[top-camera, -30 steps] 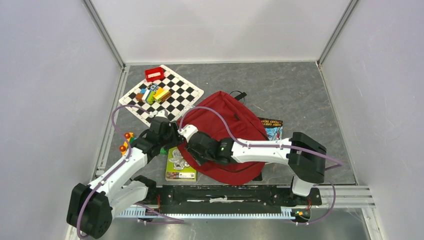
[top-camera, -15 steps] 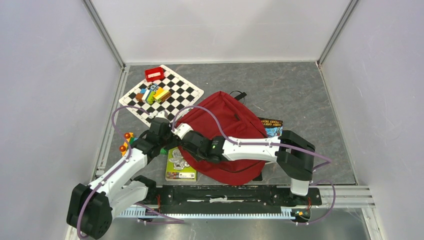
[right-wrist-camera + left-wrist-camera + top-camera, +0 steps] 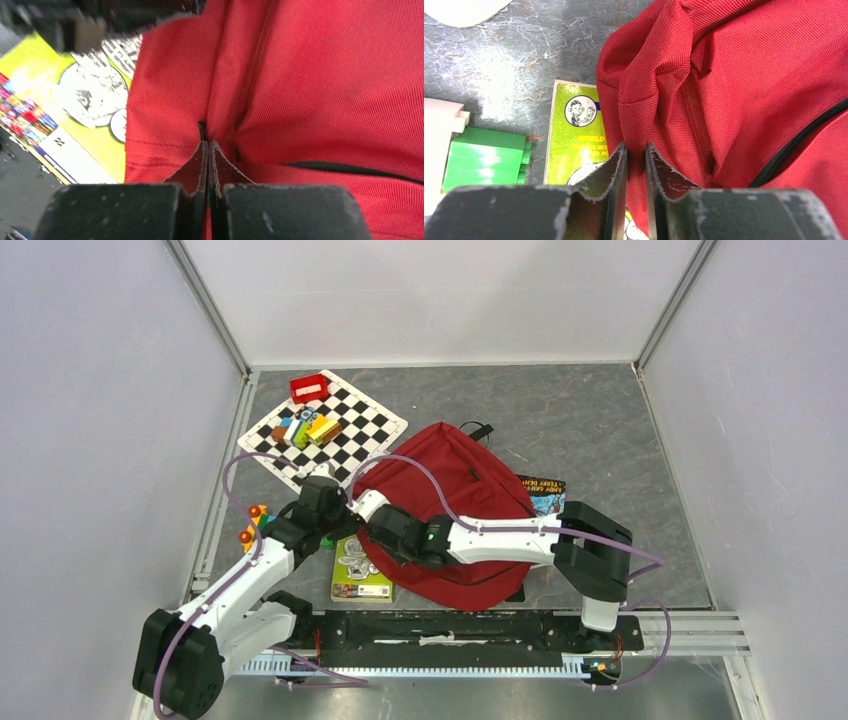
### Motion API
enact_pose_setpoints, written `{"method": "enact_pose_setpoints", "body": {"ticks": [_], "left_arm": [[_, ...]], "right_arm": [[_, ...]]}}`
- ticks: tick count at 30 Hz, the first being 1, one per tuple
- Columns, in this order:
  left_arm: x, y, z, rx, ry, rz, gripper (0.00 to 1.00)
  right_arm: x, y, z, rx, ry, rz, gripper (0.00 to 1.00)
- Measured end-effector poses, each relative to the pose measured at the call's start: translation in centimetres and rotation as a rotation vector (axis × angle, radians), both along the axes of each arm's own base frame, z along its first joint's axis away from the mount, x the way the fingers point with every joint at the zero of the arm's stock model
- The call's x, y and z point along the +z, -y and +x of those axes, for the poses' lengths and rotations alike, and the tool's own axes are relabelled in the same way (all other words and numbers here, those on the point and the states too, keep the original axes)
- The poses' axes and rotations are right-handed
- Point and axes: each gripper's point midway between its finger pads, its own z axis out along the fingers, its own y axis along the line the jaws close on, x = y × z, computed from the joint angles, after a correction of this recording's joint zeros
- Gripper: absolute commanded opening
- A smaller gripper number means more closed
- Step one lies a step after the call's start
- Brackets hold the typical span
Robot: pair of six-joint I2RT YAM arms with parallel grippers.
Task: Pack the student bag
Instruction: Unzip the student bag at the center of the board.
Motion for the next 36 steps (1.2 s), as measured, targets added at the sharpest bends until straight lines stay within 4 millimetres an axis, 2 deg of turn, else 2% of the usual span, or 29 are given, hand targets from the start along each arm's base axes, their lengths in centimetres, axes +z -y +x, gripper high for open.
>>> {"method": "enact_pose_setpoints", "body": {"ticks": [4, 13, 21, 22, 24, 25, 29, 31, 36], "left_arm": [[0.0, 0.0, 0.0, 0.001, 0.0, 0.002, 0.23], [0.0, -0.4, 0.3, 0.01, 0.0, 0.014, 0.23], [0.3, -0.9, 1.3, 0.023, -0.004, 0.032, 0.25], [0.3, -1.0, 1.4, 0.024, -0.004, 0.033, 0.27], [0.4, -1.0, 1.5, 0.024, -0.001, 0.033, 0.35], [0.5, -1.0, 1.5, 0.025, 0.001, 0.032, 0.41], [0.9, -1.1, 1.6, 0.026, 0.019, 0.027, 0.72], [1.5, -1.0, 1.7, 0.022, 0.039, 0.022, 0.77], [3.1, -1.1, 1.6, 0.024, 0.096, 0.001, 0.77]], "right_arm": [[-0.4, 1.5, -0.5, 0.004, 0.003, -0.007, 0.0], [2.5, 5.6, -1.4, -0.011, 0.089, 0.034, 0.0], [1.7, 8.9, -2.3, -0.045, 0.084, -0.002, 0.0], [1.9, 9.2, -2.4, -0.05, 0.083, 0.001, 0.02], [2.5, 9.4, -2.6, -0.059, 0.082, 0.018, 0.19], [2.8, 9.4, -2.6, -0.066, 0.08, 0.033, 0.21], [3.6, 9.0, -2.7, -0.089, 0.07, 0.08, 0.3], [3.7, 8.6, -2.8, -0.105, 0.054, 0.106, 0.31], [4.2, 6.5, -3.3, -0.142, -0.013, 0.228, 0.33]]}}
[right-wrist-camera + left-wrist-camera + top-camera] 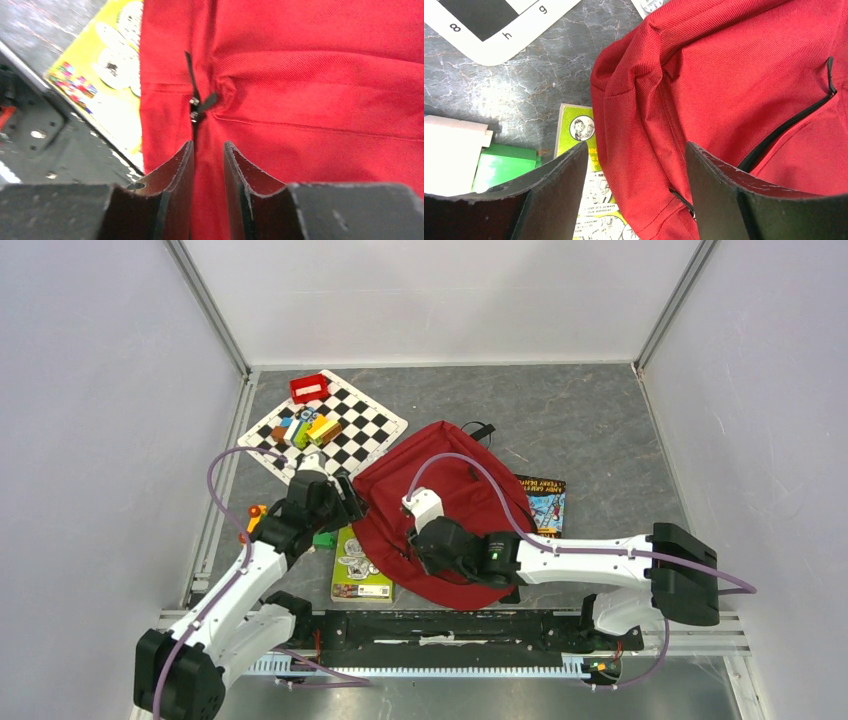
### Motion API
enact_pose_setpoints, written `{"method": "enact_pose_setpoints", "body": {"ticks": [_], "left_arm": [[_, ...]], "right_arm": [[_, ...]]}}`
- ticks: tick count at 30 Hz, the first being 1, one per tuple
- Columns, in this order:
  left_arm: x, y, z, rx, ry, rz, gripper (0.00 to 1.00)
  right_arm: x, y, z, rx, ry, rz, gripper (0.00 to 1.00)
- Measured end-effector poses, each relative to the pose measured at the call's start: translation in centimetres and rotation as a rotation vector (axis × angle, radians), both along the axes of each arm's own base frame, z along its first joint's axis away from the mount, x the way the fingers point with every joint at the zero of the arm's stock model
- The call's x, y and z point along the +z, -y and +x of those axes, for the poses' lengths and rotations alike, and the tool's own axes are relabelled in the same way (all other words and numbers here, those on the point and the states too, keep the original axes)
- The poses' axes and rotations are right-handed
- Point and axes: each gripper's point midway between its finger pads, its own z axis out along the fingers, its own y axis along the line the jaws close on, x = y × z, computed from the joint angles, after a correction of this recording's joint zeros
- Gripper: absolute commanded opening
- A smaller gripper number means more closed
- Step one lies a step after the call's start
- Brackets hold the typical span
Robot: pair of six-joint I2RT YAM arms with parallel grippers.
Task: Pack the student bag
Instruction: Unzip the student bag at the center of the board.
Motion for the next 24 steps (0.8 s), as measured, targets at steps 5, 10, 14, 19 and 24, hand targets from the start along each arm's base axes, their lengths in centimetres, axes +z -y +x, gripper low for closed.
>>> {"method": "enact_pose_setpoints", "body": {"ticks": [5, 10, 14, 19, 24], "left_arm": [[-0.1, 0.0, -0.7, -0.003, 0.002, -0.014, 0.75], [-2.4, 0.4, -2.8, -0.018, -0.057, -0.064, 0.72], [-3.7, 0.8, -3.8, -0.024, -0.103, -0.091, 0.69], [-3.5, 1.2, -3.5, -0.027, -0.093, -0.116, 0.68], [-3.5, 1.2, -3.5, -0.025, -0.093, -0.119, 0.67]], "right_arm": [[1.6, -2.6, -0.3, -0.027, -0.045, 0.174, 0.4], [0.8, -4.0, -0.3, -0.057, -0.083, 0.235, 0.43], [-0.6, -4.4, -0.3, -0.077, -0.106, 0.23, 0.43], [-1.7, -4.3, -0.3, -0.101, -0.127, 0.222, 0.42], [-2.3, -3.8, -0.1, -0.129, -0.133, 0.218, 0.41]]}}
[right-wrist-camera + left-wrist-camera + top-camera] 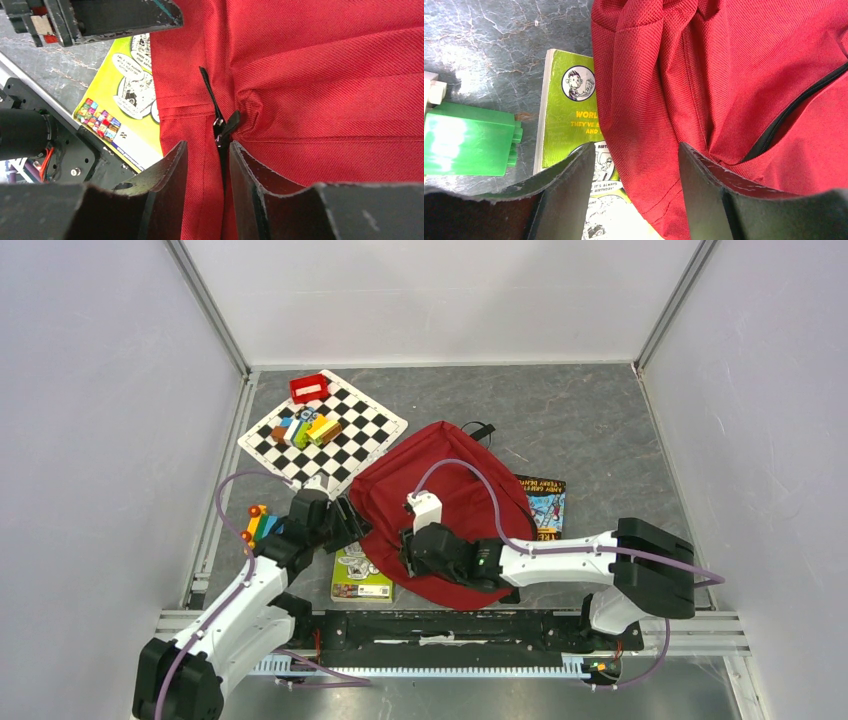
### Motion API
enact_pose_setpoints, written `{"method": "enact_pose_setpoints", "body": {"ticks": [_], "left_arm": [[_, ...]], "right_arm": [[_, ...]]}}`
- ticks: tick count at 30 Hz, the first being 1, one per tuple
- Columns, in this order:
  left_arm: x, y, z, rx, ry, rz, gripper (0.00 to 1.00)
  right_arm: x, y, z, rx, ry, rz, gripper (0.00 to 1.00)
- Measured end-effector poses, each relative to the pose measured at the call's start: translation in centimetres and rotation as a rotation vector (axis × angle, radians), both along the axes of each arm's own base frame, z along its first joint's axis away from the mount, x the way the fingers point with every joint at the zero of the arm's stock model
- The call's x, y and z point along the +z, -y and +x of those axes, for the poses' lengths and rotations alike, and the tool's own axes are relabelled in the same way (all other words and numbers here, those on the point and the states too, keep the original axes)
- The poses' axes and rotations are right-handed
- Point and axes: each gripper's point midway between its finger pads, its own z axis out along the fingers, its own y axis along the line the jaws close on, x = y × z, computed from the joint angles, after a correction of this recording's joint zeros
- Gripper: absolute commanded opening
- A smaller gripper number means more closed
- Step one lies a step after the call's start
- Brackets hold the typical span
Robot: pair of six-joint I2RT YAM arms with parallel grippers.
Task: Pack the student bag
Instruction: Unzip the student bag at the center of the board.
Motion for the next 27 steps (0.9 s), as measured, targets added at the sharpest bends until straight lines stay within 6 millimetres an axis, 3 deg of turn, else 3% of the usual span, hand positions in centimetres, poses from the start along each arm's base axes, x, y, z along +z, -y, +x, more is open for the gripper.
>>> {"method": "enact_pose_setpoints", "body": {"ticks": [7, 13, 16, 21, 27], "left_arm": [[-0.2, 0.1, 0.1, 0.002, 0.0, -0.003, 0.61], [-0.9, 0.4, -0.1, -0.005, -0.022, -0.017, 0.49], [-0.9, 0.5, 0.1, -0.005, -0.021, -0.023, 0.42], [-0.9, 0.6, 0.3, -0.004, -0.014, -0.026, 0.39], [-0.9, 0.6, 0.3, -0.004, -0.012, -0.027, 0.26]], "right_arm": [[-0.9, 0.2, 0.3, -0.02, 0.001, -0.019, 0.4], [-2.7, 0.5, 0.7, -0.035, 0.01, -0.077, 0.39], [-2.8, 0.5, 1.2, -0.046, 0.026, -0.093, 0.38], [-2.9, 0.4, 2.0, -0.066, 0.043, -0.106, 0.38], [-2.9, 0.6, 3.5, -0.104, 0.049, -0.102, 0.36]]}}
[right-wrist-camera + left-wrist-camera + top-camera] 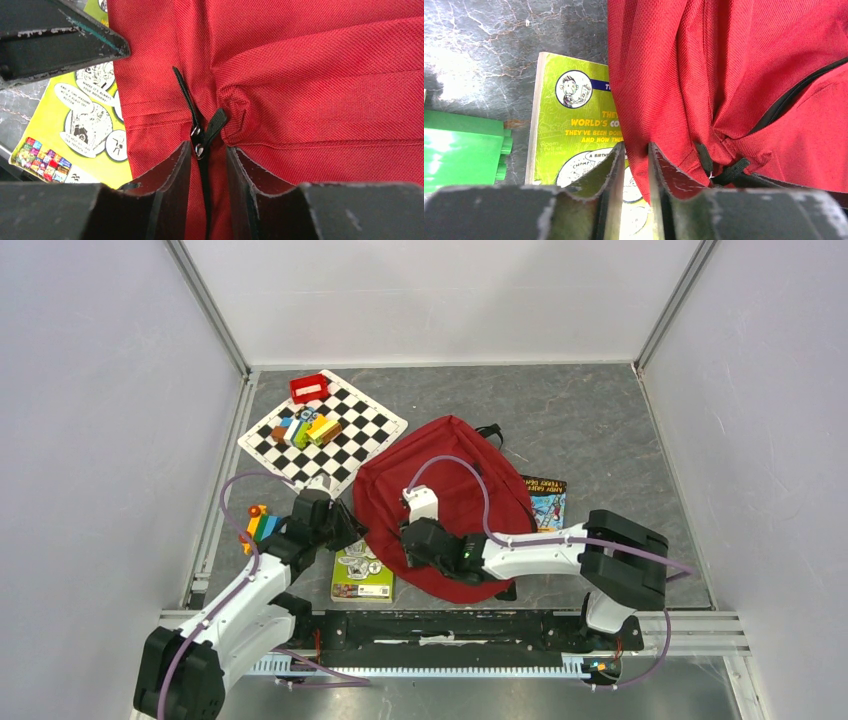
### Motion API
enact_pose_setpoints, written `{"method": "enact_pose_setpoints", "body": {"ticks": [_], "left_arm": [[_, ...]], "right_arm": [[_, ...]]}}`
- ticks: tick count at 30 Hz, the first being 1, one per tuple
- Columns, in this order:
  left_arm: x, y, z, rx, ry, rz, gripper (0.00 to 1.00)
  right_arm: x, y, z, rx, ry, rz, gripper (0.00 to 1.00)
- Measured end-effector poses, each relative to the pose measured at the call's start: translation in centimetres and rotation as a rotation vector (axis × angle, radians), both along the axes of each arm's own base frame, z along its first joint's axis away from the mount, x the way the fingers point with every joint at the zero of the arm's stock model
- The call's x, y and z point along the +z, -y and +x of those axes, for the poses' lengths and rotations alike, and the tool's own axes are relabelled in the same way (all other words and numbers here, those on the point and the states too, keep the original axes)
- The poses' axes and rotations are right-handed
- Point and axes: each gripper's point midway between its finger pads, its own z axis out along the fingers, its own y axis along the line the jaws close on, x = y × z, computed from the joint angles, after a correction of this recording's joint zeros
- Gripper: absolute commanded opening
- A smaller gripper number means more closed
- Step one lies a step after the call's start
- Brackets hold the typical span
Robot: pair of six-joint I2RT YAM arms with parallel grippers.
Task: Pack the student bag
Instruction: Unzip the student bag at the center of the board.
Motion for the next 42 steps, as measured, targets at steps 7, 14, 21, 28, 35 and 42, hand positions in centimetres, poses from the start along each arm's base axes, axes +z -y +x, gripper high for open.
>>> {"method": "enact_pose_setpoints", "body": {"ticks": [7, 14, 21, 28, 35, 42], "left_arm": [[-0.1, 0.0, 0.0, 0.002, 0.002, -0.002, 0.13], [0.0, 0.1, 0.3, 0.003, 0.009, -0.004, 0.08], [0.0, 0.0, 0.4, 0.007, 0.013, -0.005, 0.04], [0.4, -0.3, 0.6, 0.023, 0.033, 0.005, 0.02], [0.7, -1.3, 1.0, 0.066, 0.064, 0.04, 0.02], [0.4, -1.7, 1.0, 0.085, 0.056, 0.064, 0.02]], "right_arm": [[0.2, 0.0, 0.9, -0.024, 0.008, 0.008, 0.32], [-0.1, -0.3, 2.2, -0.053, 0.03, -0.012, 0.28], [-0.4, -0.3, 3.0, -0.074, 0.053, -0.042, 0.03], [-0.3, 0.5, 3.0, -0.093, 0.067, -0.025, 0.0], [1.3, 2.0, 2.5, -0.108, 0.099, 0.005, 0.0], [2.8, 3.6, 0.9, -0.112, 0.129, 0.032, 0.0]]}}
